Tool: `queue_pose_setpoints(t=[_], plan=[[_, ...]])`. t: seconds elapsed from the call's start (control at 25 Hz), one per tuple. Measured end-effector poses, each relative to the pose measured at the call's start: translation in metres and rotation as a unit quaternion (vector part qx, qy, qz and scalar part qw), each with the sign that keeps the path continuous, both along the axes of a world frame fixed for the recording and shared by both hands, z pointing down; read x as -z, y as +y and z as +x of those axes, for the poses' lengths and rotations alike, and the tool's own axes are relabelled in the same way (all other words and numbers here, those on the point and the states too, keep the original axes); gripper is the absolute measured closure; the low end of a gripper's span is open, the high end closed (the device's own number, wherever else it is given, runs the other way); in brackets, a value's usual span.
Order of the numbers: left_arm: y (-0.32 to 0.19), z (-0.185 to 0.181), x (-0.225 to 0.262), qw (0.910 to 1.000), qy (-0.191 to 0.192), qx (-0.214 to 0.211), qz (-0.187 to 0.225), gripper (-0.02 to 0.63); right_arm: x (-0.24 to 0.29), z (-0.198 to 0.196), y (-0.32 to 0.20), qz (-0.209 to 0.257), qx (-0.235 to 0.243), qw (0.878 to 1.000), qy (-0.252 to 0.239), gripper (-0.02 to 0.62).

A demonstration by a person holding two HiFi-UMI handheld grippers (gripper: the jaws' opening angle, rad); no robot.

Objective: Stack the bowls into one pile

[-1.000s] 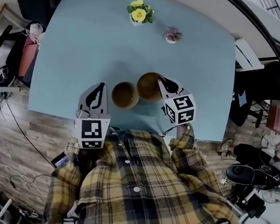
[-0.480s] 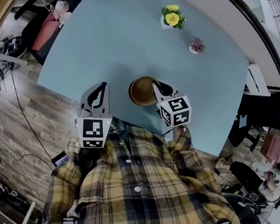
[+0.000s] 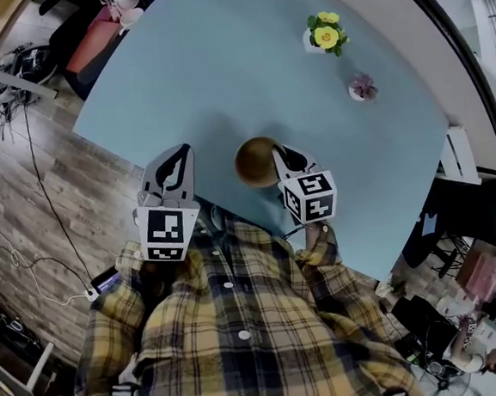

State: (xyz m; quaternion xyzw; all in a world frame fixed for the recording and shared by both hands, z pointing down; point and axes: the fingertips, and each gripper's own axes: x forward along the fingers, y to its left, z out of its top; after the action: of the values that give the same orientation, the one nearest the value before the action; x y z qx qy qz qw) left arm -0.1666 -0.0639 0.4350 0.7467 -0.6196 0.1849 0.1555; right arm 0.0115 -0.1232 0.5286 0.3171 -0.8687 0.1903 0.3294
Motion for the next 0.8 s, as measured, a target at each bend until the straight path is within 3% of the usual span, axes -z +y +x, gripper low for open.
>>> queue_pose_setpoints(t=[0.28, 0.56, 0.8], plan=[[0.006, 0.003, -0.005, 1.0000, 0.002, 0.000, -0.007, 0.615, -0.006, 0.004, 0.002, 0.006, -0.007, 1.000, 0.007, 0.568], [0.009, 0.004, -0.008, 0.9999, 0.005, 0.009, -0.012, 0.615, -0.009, 0.003, 0.002, 0.023, 0.002, 1.000, 0.019, 0.431], [0.013, 0.005, -0.012, 0.9998, 0.005, 0.015, -0.014, 0.615, -0.007, 0.003, 0.002, 0.033, 0.004, 0.999, 0.016, 0.414]])
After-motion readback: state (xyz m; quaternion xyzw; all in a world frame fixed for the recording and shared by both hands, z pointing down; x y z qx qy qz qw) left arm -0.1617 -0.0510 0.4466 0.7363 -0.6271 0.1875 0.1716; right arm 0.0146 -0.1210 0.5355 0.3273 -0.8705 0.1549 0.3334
